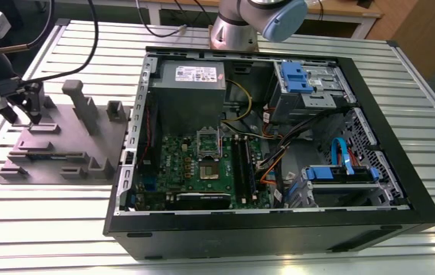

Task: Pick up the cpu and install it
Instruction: 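Pick up the cpu and move it towards the insertion slot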

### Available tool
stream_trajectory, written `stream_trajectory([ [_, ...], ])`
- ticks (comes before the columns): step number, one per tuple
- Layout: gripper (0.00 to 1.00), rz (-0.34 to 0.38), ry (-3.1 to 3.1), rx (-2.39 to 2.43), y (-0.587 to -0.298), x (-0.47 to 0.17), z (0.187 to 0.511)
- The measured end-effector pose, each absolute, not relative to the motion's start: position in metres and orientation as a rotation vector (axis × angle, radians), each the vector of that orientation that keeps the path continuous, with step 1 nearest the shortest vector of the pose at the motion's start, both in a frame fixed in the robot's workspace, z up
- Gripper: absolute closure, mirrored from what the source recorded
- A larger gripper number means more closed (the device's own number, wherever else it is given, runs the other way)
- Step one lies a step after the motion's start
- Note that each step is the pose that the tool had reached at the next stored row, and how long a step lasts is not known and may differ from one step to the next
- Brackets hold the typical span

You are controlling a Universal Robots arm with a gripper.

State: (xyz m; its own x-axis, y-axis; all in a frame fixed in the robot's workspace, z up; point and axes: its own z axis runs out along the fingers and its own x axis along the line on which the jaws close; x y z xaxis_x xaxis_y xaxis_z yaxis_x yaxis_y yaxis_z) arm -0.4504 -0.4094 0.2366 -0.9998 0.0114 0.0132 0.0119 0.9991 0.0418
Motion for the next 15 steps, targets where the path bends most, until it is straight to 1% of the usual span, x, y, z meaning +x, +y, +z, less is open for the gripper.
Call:
stream_trajectory([
  [15,0.53,-0.065,-3.128,-0.018,-0.4095,-0.4504,0.2417],
])
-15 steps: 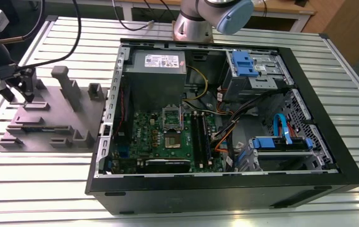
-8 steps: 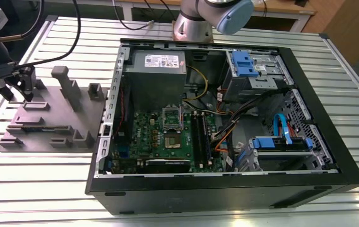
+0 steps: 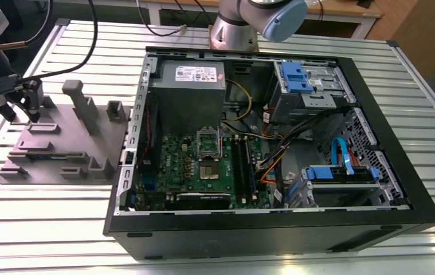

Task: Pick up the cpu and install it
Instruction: 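Pick up the cpu and move it towards the insertion slot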

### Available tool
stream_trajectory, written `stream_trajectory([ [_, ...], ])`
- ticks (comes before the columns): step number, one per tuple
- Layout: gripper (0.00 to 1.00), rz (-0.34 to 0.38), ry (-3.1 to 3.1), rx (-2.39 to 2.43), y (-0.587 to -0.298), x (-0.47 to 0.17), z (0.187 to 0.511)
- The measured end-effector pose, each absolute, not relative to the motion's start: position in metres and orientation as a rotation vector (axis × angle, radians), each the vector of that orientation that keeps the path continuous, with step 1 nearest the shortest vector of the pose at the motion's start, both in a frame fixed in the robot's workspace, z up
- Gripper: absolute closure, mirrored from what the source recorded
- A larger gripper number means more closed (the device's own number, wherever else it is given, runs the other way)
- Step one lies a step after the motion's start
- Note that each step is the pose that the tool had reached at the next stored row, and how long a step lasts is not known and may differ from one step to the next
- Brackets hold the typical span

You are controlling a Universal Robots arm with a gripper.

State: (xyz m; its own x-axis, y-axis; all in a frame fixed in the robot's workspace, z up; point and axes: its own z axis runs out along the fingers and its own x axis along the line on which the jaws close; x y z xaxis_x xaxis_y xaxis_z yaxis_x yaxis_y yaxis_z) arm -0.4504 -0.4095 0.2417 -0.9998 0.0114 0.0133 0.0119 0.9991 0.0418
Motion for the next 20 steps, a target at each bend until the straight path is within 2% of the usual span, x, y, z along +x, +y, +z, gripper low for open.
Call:
stream_trajectory([
  [20,0.53,-0.066,-3.128,-0.018,-0.409,-0.45,0.253],
])
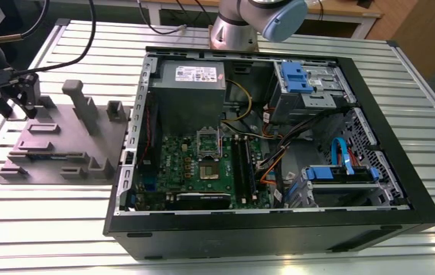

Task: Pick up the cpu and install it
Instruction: 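Pick up the cpu and move it towards the insertion slot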

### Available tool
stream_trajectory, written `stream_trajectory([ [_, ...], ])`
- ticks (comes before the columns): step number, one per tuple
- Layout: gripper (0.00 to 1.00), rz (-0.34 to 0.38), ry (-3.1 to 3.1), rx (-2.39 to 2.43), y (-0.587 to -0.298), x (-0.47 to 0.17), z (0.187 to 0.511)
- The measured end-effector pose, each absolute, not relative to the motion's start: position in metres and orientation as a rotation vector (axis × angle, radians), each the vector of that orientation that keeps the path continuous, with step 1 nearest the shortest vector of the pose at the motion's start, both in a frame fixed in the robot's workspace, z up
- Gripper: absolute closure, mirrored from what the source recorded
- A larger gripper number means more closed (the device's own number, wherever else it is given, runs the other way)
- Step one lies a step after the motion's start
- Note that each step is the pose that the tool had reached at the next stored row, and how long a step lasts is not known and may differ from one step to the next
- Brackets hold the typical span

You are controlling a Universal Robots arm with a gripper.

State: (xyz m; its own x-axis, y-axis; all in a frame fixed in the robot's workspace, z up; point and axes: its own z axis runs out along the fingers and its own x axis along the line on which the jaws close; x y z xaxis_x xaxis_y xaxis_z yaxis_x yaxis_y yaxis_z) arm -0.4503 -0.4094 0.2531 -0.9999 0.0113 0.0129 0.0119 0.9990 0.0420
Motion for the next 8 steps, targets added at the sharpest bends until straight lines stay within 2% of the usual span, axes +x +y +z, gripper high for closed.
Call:
stream_trajectory([
  [8,0.53,-0.065,-3.128,-0.018,-0.4095,-0.4505,0.2548],
])
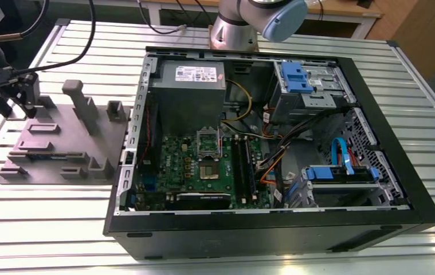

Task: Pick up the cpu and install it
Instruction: 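Pick up the cpu and move it towards the insertion slot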

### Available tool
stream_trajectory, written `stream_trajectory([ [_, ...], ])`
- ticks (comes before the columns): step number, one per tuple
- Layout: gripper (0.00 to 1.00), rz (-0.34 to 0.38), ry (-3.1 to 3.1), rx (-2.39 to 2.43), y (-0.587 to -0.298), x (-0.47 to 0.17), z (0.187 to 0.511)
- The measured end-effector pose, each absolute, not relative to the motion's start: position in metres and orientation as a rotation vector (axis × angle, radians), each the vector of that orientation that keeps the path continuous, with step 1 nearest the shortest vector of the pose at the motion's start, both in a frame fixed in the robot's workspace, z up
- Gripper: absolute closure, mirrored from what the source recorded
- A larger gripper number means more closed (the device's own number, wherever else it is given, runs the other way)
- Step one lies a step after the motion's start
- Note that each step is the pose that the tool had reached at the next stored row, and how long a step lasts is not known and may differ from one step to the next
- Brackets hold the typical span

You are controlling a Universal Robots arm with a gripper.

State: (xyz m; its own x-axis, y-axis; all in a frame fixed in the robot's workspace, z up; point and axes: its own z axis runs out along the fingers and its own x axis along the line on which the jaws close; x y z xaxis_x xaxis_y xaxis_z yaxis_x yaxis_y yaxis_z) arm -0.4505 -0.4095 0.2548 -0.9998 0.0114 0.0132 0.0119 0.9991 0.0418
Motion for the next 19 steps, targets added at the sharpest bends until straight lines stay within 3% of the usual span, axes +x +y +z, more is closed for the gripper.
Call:
stream_trajectory([
  [19,0.53,-0.066,-3.128,-0.018,-0.4095,-0.4504,0.2628],
])
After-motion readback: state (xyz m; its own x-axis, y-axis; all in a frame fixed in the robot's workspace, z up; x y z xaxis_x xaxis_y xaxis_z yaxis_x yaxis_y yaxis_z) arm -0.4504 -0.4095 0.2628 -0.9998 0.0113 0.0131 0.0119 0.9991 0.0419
